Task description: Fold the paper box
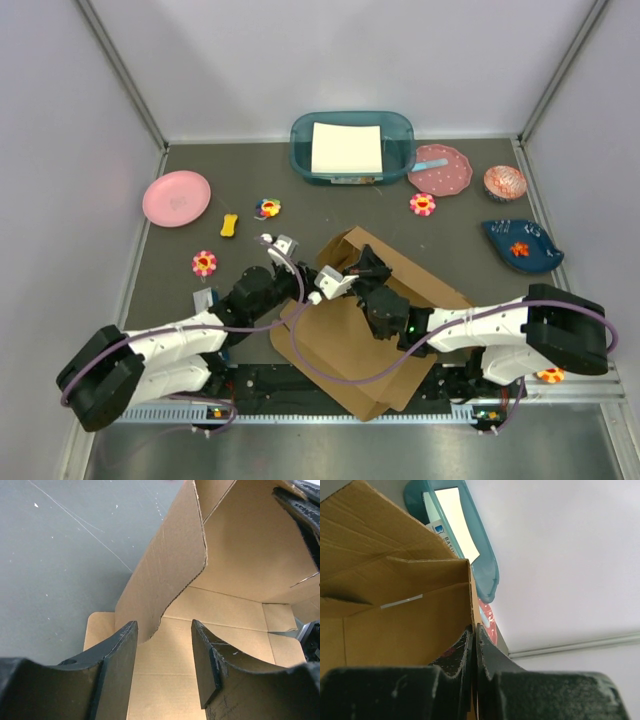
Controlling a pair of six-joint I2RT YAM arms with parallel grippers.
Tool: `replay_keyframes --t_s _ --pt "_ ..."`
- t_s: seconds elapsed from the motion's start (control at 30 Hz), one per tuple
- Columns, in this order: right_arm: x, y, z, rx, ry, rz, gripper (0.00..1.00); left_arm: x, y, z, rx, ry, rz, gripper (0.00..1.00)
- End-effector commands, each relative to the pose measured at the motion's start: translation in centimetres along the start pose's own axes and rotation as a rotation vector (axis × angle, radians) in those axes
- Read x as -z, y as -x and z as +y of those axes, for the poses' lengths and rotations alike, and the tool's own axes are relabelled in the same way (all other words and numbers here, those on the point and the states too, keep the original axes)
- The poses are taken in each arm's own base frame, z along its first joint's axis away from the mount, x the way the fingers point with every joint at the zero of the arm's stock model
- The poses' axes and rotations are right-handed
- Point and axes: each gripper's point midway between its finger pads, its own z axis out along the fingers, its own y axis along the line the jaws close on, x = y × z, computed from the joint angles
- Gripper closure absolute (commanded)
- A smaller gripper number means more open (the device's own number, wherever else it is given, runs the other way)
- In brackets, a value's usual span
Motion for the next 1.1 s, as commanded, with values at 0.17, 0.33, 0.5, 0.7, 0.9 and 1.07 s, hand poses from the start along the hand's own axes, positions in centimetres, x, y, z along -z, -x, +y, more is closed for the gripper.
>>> replay_keyframes --t_s 0.17,0.33,0.5,0.7,0.9,1.07 --pt "0.5 -0.8 2.4 0.006 0.038 0.014 1.00 1.9 0.6 0.9 -0.012 0.072 -0.007 0.46" --pt "0.5 -0.8 2.4 0.001 0.038 0.014 1.00 3.9 3.0 0.3 -0.008 0.078 -0.070 0.46" --pt "0.5 -0.9 2.5 0.000 0.041 0.018 1.00 5.4 5.7 0.8 -0.001 0.127 -0.183 0.40" --pt "0.6 -0.7 2.3 -0.003 0.037 0.014 1.00 3.7 7.1 4.5 0.023 0.342 -0.262 0.48" --pt "0.8 -0.4 2.8 -0.001 0.050 0.010 1.00 -0.6 10.0 5.9 0.024 0.421 -0.310 0.62" --pt "1.1 -0.3 3.0 -0.007 0.058 0.003 1.00 -2.8 12.0 5.2 0.089 0.322 -0.379 0.73"
